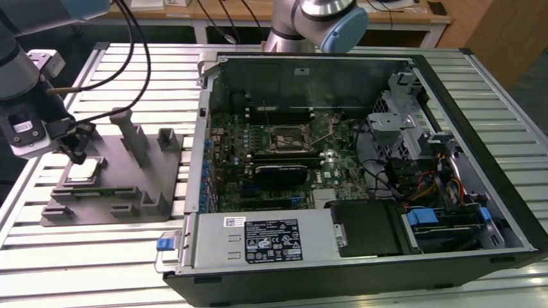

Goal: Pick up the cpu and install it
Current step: 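Pick up the cpu and move it towards the insertion slot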

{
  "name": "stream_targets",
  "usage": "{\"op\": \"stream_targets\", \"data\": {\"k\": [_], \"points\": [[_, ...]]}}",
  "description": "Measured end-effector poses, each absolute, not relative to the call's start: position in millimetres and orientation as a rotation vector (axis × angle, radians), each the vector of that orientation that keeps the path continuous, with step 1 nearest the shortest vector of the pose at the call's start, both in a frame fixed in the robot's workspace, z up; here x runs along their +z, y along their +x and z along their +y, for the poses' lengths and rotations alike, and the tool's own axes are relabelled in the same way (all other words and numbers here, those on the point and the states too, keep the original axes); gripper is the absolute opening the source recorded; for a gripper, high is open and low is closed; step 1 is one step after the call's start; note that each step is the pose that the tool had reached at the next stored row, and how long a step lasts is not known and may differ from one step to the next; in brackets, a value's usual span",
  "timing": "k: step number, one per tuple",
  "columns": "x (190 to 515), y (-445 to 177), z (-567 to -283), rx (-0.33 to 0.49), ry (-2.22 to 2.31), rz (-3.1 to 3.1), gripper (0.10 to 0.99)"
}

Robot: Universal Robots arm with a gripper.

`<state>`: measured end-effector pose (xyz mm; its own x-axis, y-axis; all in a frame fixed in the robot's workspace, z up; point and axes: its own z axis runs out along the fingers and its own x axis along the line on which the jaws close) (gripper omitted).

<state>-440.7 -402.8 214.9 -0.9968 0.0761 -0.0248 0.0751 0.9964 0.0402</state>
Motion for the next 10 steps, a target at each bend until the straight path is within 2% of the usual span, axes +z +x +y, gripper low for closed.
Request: {"op": "stream_targets", "data": {"k": [10], "points": [[203.9, -444.0, -402.9, 0.061, 0.118, 3.112, 0.106]]}}
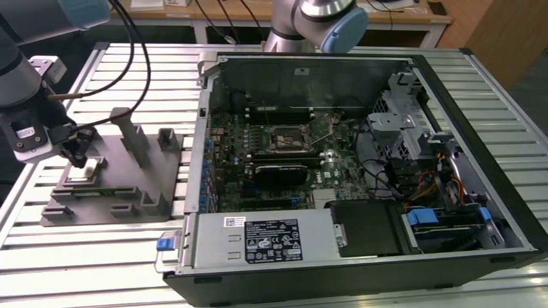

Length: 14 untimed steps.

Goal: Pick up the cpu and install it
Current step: 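Pick up the cpu and move it towards the insertion slot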

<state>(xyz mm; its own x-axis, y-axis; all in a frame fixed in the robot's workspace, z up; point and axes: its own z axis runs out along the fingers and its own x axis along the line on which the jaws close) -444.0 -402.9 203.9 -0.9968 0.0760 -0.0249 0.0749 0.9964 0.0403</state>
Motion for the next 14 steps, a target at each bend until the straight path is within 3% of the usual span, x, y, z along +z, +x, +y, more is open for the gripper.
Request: {"op": "stream_targets", "data": {"k": [14], "points": [[195.8, -444.8, -405.7, 0.060, 0.111, 3.113, 0.106]]}}
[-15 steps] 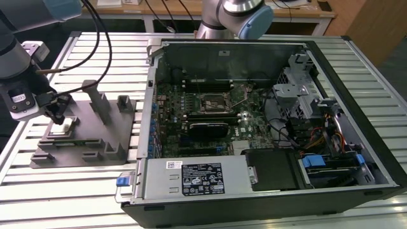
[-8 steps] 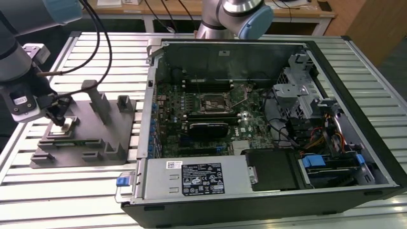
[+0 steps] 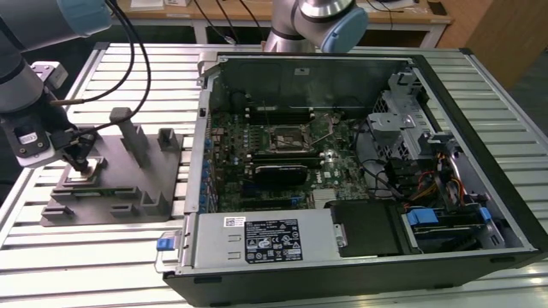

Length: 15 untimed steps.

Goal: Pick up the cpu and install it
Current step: 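Pick up the cpu and move it towards the insertion slot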

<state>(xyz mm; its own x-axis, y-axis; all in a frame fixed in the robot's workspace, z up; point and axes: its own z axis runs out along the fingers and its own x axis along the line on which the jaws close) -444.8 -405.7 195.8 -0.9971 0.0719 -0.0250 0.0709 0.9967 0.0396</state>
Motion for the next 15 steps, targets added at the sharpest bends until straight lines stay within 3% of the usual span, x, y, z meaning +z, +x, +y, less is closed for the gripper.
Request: {"op": "stream_targets", "data": {"k": [10, 11, 12, 14, 15], "points": [[195.7, -444.8, -405.8, 0.060, 0.110, 3.113, 0.114], [195.8, -444.8, -405.8, 0.060, 0.110, 3.113, 0.169], [195.8, -444.8, -405.8, 0.060, 0.110, 3.113, 0.169], [195.7, -444.8, -405.8, 0.060, 0.110, 3.113, 0.290], [195.7, -444.8, -405.8, 0.060, 0.110, 3.113, 0.290]]}}
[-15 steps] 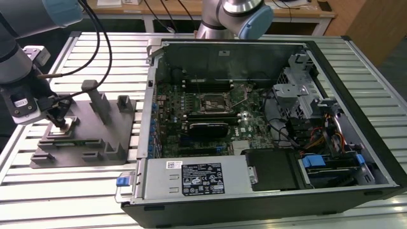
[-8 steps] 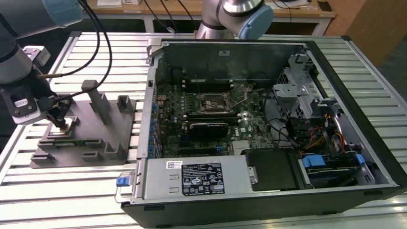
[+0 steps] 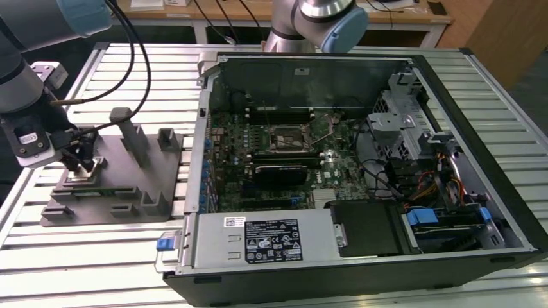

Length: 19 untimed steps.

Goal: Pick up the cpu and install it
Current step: 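Pick up the cpu and move it towards the insertion slot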

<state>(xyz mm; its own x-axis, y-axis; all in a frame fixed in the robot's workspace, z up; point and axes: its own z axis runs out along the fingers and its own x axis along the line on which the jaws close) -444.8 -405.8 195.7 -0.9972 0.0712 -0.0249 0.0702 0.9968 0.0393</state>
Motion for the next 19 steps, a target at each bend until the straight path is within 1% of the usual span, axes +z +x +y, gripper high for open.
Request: {"op": "stream_targets", "data": {"k": [1, 3, 4, 5, 7, 9, 10, 19], "points": [[195.7, -444.8, -405.8, 0.060, 0.110, 3.113, 0.408], [195.7, -444.8, -405.8, 0.060, 0.110, 3.113, 0.408], [195.7, -444.8, -405.8, 0.060, 0.110, 3.113, 0.525], [195.8, -444.8, -405.8, 0.060, 0.110, 3.113, 0.525], [195.8, -444.8, -405.8, 0.060, 0.110, 3.113, 0.639], [195.8, -444.8, -405.8, 0.060, 0.110, 3.113, 0.639], [195.7, -444.8, -405.8, 0.060, 0.110, 3.113, 0.706], [191.5, -444.8, -405.8, 0.056, 0.048, 3.115, 0.706]]}}
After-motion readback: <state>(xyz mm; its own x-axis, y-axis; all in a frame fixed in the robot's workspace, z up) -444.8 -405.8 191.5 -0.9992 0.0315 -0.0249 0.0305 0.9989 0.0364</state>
